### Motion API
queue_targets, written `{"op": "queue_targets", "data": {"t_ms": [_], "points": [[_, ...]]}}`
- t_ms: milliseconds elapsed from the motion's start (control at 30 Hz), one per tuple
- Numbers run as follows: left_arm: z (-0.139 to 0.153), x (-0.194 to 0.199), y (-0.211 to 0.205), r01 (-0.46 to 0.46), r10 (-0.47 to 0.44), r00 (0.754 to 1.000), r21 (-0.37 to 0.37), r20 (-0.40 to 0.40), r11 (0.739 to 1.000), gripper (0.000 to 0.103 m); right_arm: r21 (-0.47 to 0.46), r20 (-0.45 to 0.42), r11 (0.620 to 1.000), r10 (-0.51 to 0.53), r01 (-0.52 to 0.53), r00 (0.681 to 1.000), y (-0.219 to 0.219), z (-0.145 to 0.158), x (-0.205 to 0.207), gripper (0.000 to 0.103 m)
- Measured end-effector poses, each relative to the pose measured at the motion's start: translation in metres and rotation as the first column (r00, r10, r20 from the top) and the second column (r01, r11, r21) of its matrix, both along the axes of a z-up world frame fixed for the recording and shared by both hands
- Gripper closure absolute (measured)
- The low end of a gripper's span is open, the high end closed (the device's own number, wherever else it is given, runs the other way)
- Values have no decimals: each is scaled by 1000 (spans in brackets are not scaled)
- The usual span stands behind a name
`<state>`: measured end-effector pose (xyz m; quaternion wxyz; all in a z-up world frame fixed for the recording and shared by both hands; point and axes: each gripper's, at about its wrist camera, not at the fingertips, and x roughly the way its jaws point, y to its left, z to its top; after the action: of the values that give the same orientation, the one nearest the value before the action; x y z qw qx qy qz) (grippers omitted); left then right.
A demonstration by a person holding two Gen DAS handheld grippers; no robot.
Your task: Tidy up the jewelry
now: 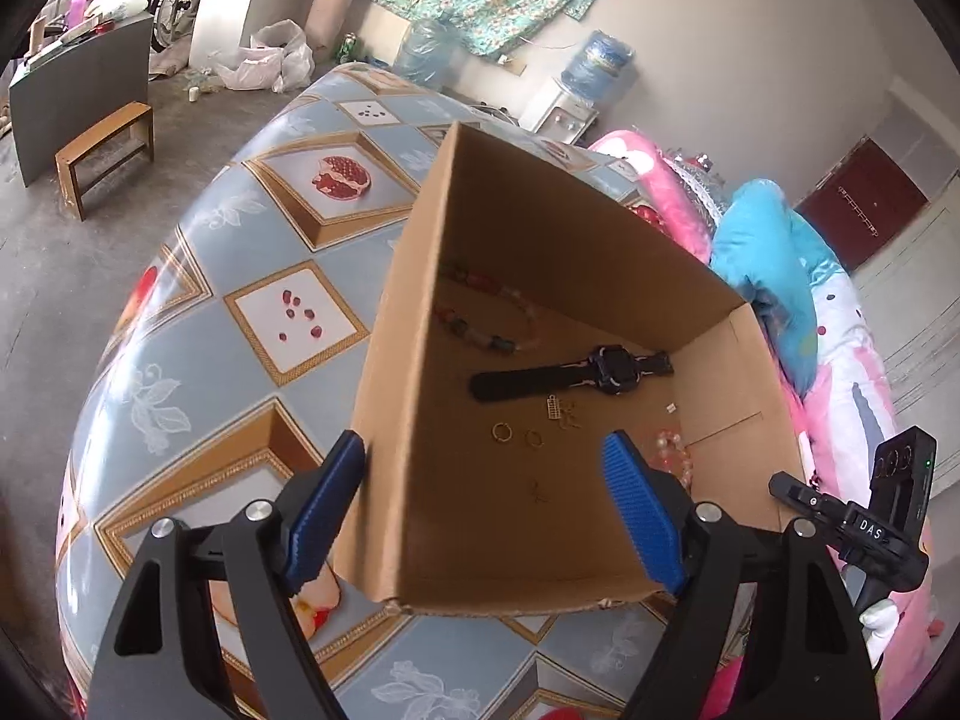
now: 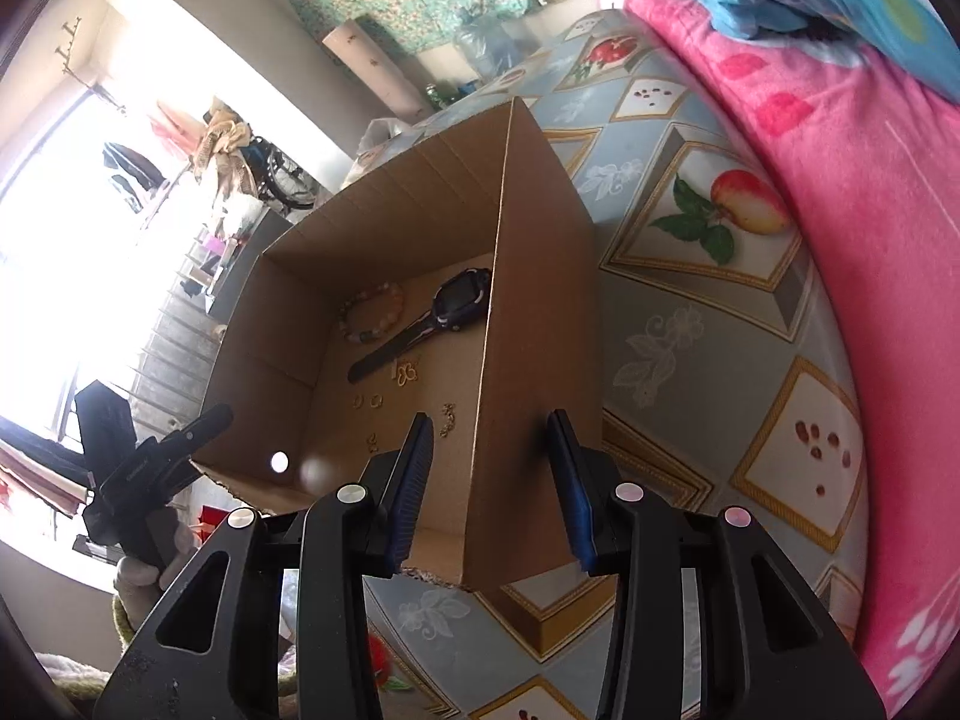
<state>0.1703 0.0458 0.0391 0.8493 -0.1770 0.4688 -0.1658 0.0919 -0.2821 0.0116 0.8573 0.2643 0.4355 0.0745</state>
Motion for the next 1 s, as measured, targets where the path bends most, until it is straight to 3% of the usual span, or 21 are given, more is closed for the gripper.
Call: {"op": "queue_targets", "data": {"t_ms": [433, 633, 833, 1000], "points": [[-1, -65, 10, 47, -47, 999, -43, 4, 998, 24, -71, 3, 997, -42, 42, 999, 11, 4, -41, 64], [-1, -90, 11, 49, -46, 997, -42, 62, 998, 24, -97, 36, 994, -51, 54, 998, 16, 3, -61, 64], [18, -136, 11, -48, 28, 975, 87, 221, 995, 23, -229, 187, 958, -132, 174, 973, 30, 16, -110, 64], [22, -174, -2, -57, 7, 969, 196, 247, 979, 8, -328, 318, 907, -156, 263, 935, 47, 23, -149, 41]]}}
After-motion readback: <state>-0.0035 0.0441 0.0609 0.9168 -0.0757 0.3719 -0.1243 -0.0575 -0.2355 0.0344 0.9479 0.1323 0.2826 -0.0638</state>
